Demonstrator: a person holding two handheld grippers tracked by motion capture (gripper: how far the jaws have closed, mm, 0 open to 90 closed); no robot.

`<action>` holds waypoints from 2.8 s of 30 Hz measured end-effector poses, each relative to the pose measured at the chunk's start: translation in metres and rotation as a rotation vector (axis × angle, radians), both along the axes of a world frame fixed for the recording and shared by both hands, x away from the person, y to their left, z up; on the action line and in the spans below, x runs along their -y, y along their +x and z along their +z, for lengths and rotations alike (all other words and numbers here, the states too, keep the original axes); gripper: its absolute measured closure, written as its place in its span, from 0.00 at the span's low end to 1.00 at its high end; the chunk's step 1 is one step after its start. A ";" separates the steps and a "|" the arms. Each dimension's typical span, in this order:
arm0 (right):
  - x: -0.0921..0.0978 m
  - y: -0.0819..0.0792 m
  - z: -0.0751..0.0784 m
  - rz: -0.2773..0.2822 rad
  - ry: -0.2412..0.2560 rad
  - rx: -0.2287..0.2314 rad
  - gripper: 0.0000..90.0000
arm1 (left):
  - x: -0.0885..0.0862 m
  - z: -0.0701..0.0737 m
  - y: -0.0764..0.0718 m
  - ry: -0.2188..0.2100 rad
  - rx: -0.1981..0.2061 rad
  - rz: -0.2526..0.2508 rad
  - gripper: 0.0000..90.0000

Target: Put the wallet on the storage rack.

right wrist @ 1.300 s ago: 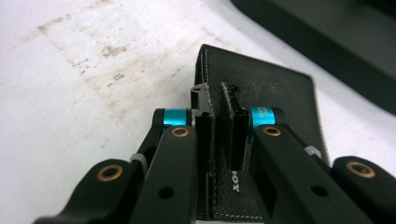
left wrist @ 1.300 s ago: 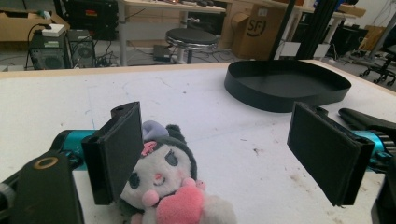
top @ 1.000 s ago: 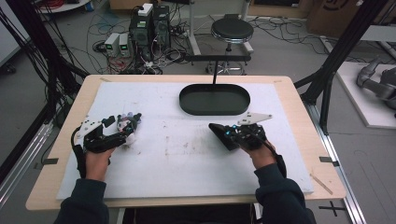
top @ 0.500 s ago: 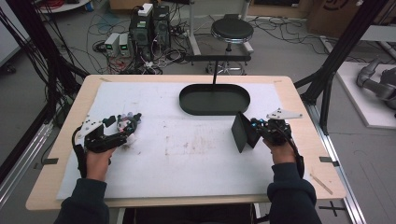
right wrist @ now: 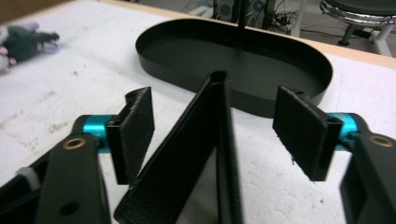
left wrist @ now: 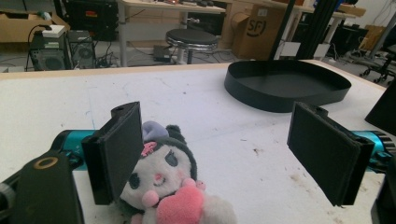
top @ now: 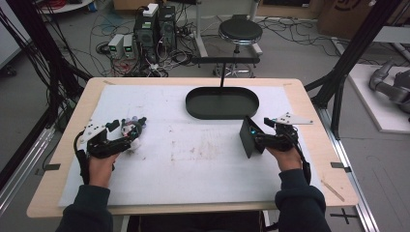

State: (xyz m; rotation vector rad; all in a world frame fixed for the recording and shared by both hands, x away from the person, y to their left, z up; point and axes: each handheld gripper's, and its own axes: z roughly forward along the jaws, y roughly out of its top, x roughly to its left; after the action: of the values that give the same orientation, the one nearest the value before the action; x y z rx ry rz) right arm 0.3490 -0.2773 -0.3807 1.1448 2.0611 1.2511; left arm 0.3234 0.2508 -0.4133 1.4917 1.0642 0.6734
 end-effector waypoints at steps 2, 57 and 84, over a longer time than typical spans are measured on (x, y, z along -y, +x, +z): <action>-0.004 0.001 -0.002 0.002 -0.023 -0.008 0.30 | 0.000 0.000 0.000 0.002 0.001 -0.003 0.20; -0.045 0.159 -0.008 -0.113 0.033 -0.063 0.88 | 0.002 -0.004 0.000 0.018 -0.010 -0.011 0.21; 0.011 0.159 -0.023 -0.283 0.066 -0.180 0.60 | 0.004 -0.004 0.000 0.031 -0.008 -0.008 0.21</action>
State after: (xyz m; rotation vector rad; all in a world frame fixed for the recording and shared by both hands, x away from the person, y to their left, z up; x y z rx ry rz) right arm 0.5078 -0.2879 -0.4032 1.5681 1.9062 1.1190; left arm 0.3233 0.2472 -0.4169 1.5261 1.0577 0.6815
